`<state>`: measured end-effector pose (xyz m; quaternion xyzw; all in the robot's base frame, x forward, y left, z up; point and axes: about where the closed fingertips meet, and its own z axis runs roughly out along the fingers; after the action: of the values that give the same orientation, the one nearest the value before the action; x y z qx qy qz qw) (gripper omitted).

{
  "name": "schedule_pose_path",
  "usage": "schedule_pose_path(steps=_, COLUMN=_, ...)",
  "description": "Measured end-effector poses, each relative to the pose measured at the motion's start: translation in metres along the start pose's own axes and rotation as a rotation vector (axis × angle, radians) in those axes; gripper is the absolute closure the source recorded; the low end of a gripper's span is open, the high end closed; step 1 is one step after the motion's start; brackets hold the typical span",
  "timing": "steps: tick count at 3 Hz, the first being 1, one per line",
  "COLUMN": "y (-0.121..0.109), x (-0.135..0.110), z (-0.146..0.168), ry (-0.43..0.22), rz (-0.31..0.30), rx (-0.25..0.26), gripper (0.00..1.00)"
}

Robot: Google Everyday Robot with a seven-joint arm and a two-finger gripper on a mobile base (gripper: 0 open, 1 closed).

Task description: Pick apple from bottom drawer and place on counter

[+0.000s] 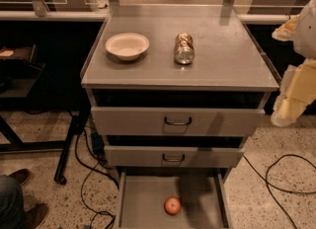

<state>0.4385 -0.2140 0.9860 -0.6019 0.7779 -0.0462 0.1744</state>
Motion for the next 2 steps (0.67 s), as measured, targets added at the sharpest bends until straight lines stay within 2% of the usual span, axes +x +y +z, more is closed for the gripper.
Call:
schedule_pose_path(steps=1, y=0.0, x=0.0, z=0.0, ry=0.0, rz=0.0, rx=0.0, gripper=0.0)
schedule_pose_path(steps=2, y=0.012, x=0.009, z=0.016, ry=0.0, rz=-0.004, rx=-0.033, gripper=0.0)
